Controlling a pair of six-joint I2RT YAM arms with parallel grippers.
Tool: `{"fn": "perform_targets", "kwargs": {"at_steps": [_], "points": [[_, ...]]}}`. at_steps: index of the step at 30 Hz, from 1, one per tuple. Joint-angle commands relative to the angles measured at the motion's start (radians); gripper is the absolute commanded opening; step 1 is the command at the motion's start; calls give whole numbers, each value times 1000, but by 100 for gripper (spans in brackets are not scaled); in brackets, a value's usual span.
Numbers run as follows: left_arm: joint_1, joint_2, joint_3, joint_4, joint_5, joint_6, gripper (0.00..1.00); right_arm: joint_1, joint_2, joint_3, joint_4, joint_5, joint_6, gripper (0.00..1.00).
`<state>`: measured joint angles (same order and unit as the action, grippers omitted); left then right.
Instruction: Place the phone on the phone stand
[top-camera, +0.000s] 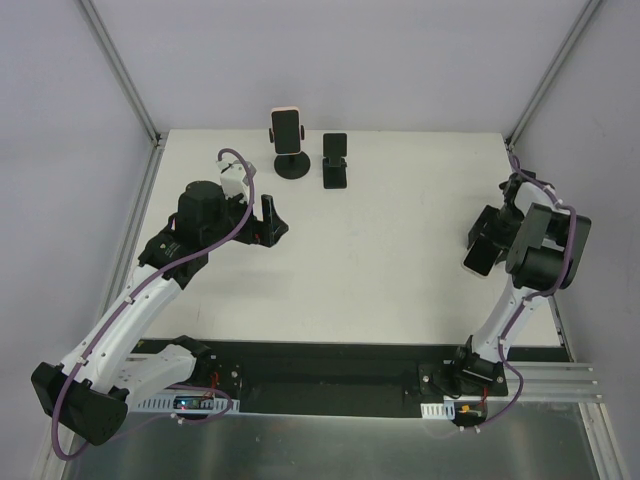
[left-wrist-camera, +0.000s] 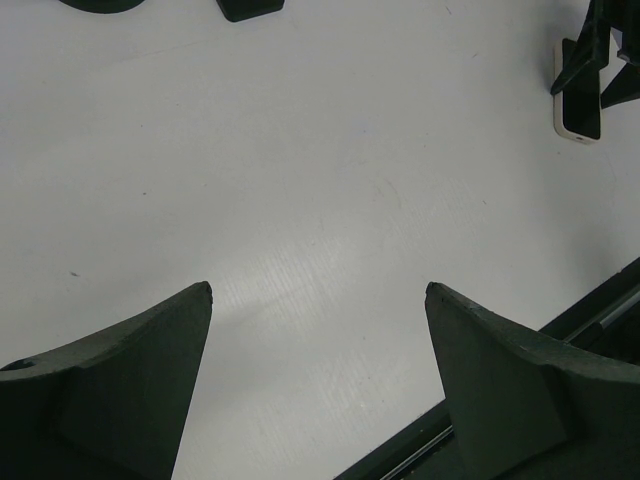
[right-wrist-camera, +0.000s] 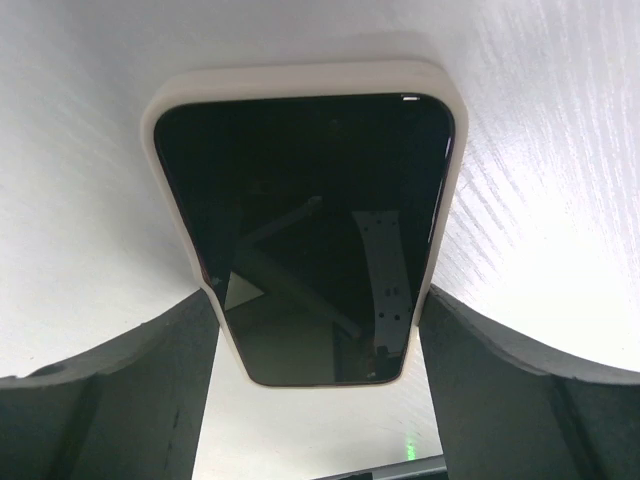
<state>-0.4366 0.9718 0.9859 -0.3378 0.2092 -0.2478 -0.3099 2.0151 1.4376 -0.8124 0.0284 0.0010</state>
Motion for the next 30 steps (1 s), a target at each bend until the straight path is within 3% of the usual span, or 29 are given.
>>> {"fn": "perform_targets", "kwargs": {"at_steps": [1, 6, 11, 12, 13, 15, 30], "points": [[4, -24, 4, 26, 18, -4, 86, 29, -38, -55, 28, -146, -7, 71], [4, -22, 7, 25, 22, -5, 86, 106, -88, -108, 42, -159, -6, 66], [6, -19, 5, 25, 29, -7, 86, 182, -179, -147, 56, -182, 22, 68], [6, -19, 7, 25, 29, -8, 86, 187, -191, -152, 62, -199, 22, 72], [6, -19, 5, 26, 27, -8, 86, 189, -203, -160, 73, -208, 16, 85], [6, -21, 5, 25, 25, -7, 86, 189, -233, -174, 99, -205, 11, 99], [6, -18, 7, 25, 38, -10, 86, 233, -127, -97, 38, -99, -4, 96]]}}
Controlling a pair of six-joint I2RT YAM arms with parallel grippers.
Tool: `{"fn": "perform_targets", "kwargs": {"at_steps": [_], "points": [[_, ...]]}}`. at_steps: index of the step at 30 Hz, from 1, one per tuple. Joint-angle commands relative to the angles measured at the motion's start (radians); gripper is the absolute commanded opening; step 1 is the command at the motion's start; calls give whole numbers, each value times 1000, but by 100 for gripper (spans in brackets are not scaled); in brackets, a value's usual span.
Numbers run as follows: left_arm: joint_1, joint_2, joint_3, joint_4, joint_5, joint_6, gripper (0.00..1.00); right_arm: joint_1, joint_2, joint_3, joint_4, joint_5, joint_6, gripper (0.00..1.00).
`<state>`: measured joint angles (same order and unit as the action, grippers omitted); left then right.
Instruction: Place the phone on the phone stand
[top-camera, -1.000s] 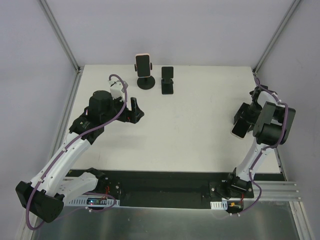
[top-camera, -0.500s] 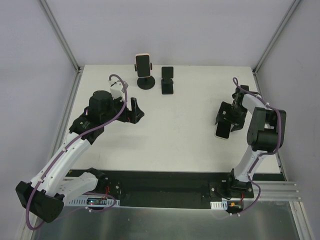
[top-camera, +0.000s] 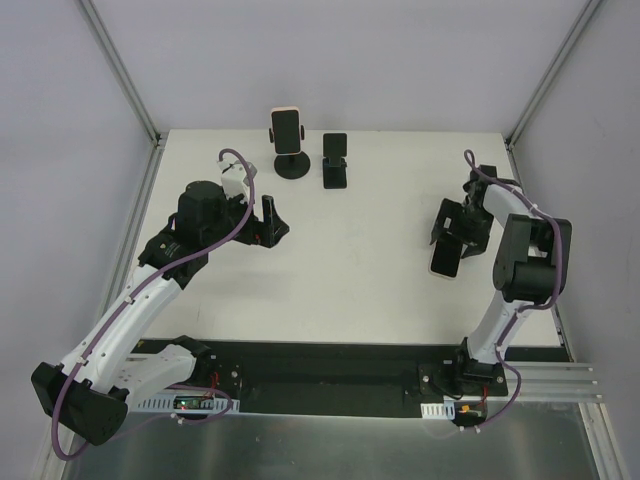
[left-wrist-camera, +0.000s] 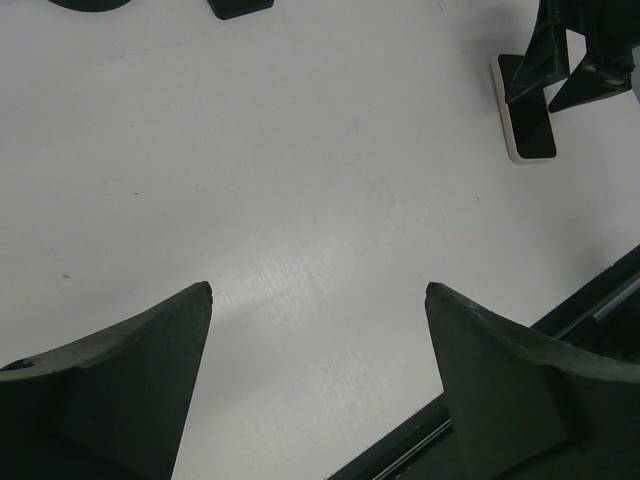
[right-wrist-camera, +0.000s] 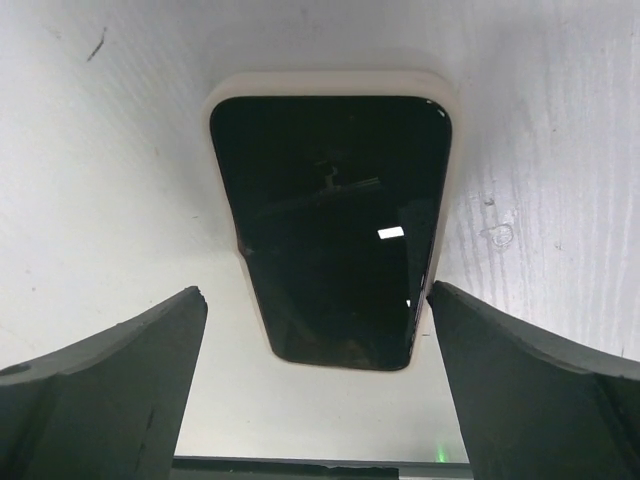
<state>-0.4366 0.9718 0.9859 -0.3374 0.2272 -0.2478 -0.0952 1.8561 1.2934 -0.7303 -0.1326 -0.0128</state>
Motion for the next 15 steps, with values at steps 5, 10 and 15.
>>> {"fn": "perform_targets", "kwargs": {"at_steps": [5, 10, 15], "points": [[6, -22, 7, 24, 12, -7, 86, 38, 119, 115, -133, 164, 82, 96], [6, -24, 7, 24, 9, -5, 86, 69, 143, 112, -141, 186, 91, 87], [7, -27, 7, 24, 12, -5, 87, 86, 152, 113, -153, 176, 85, 67]]}}
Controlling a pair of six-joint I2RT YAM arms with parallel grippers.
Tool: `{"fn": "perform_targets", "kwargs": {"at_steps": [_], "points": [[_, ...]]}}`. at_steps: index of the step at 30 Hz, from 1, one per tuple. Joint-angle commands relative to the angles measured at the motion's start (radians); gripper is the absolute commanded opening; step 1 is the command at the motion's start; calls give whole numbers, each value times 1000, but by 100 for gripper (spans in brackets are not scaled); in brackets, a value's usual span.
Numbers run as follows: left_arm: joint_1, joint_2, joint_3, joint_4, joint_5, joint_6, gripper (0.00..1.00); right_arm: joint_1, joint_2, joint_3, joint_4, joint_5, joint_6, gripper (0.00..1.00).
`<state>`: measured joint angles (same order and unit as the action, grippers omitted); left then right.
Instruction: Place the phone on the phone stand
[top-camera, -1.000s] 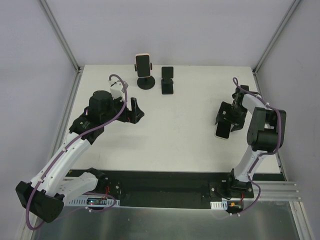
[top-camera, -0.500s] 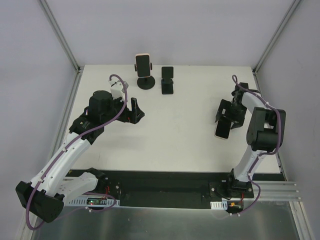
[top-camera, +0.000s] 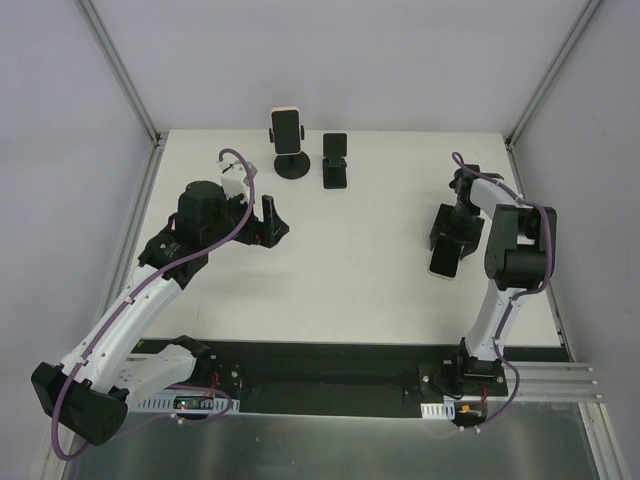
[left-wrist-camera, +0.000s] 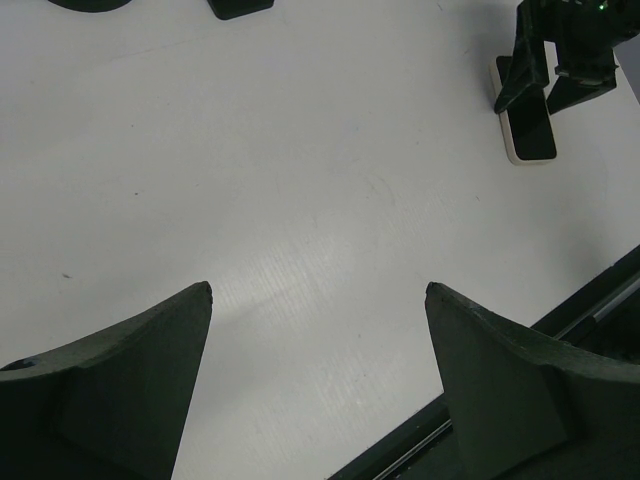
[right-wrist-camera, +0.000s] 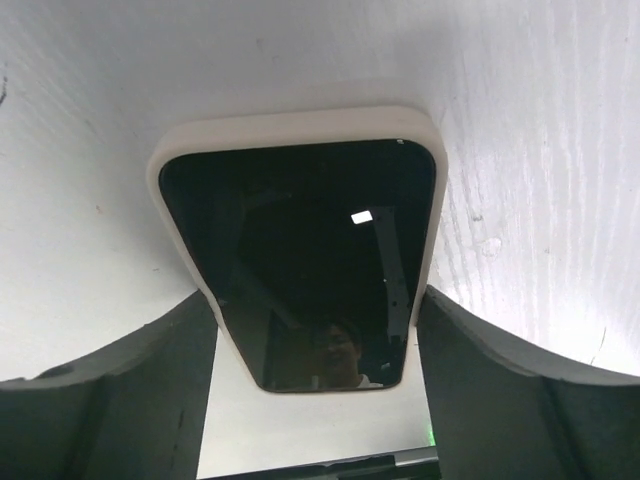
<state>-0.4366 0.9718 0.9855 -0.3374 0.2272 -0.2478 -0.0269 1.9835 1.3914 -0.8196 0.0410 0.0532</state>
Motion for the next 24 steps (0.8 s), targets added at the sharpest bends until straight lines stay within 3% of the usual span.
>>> {"fn": "perform_targets", "kwargs": {"at_steps": [1, 2, 3, 5, 7, 12, 16, 21, 24], "points": [[6, -27, 5, 24, 11, -5, 86, 21, 24, 15, -59, -7, 16, 60], [6, -28, 7, 26, 11, -7, 86, 22, 24, 14, -53, -25, 8, 53], [6, -28, 7, 24, 9, -7, 86, 25, 21, 14, -44, -27, 7, 36], [6, -28, 7, 26, 11, -8, 86, 48, -17, 15, -17, 12, 14, 23], [6, -27, 5, 23, 9, -7, 86, 91, -82, 23, 41, 28, 19, 1], [7, -21, 4, 24, 5, -7, 86, 200, -175, 96, 184, 65, 57, 1], [12, -18, 2, 24, -3, -5, 86, 342, -209, 124, 470, 137, 71, 1], [16, -8, -1, 24, -14, -7, 86, 450, -131, 202, 814, 230, 67, 1], [16, -1, -1, 24, -22, -2, 86, 501, -18, 352, 881, 279, 37, 1]]}}
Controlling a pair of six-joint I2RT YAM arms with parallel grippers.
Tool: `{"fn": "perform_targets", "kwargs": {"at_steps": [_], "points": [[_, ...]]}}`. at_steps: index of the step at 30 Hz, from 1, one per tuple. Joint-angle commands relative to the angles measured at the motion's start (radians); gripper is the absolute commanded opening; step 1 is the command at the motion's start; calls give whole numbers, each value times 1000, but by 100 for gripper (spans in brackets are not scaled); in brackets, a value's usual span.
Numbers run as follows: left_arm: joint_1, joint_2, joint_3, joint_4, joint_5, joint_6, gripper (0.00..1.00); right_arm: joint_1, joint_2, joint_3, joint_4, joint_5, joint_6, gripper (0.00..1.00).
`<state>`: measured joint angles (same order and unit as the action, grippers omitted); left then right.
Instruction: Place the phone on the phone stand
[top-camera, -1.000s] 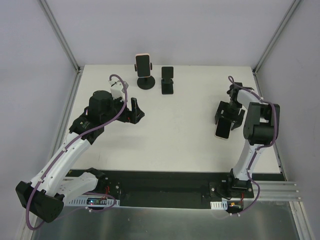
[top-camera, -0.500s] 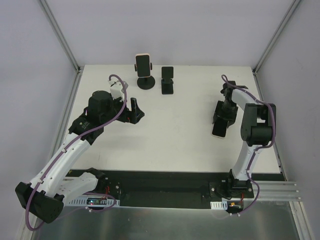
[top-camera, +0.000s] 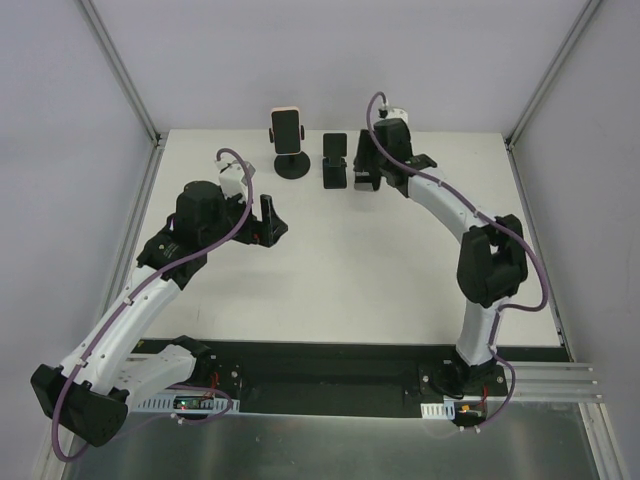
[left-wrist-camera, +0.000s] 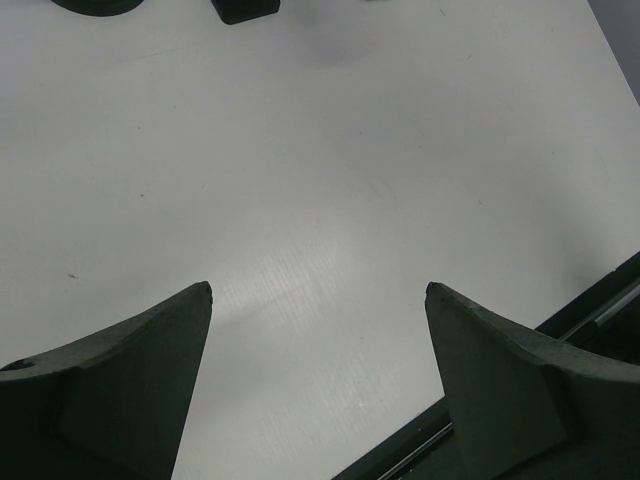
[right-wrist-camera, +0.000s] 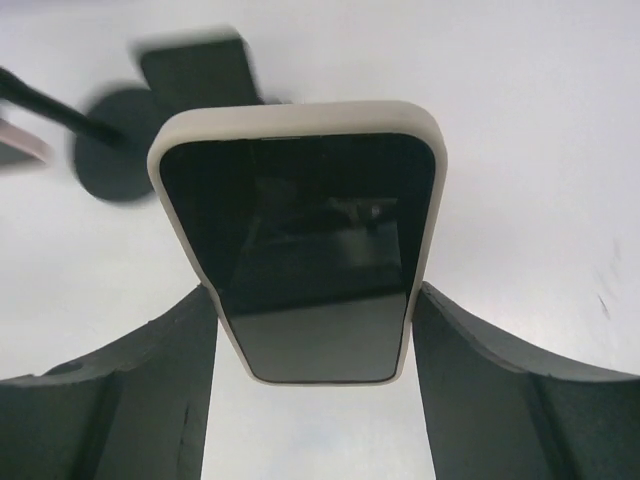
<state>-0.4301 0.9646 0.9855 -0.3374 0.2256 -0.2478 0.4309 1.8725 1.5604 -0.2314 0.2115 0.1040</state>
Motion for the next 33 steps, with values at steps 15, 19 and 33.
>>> {"fn": "perform_targets", "kwargs": {"at_steps": [15, 19, 33], "points": [[11, 43, 13, 9, -14, 1, 86, 120, 507, 733, 176, 175, -96, 1], [13, 48, 16, 8, -6, -4, 86, 120, 524, 702, 190, 175, -133, 1], [11, 59, 15, 8, -8, -1, 86, 123, 559, 676, 227, 204, -171, 1]]}}
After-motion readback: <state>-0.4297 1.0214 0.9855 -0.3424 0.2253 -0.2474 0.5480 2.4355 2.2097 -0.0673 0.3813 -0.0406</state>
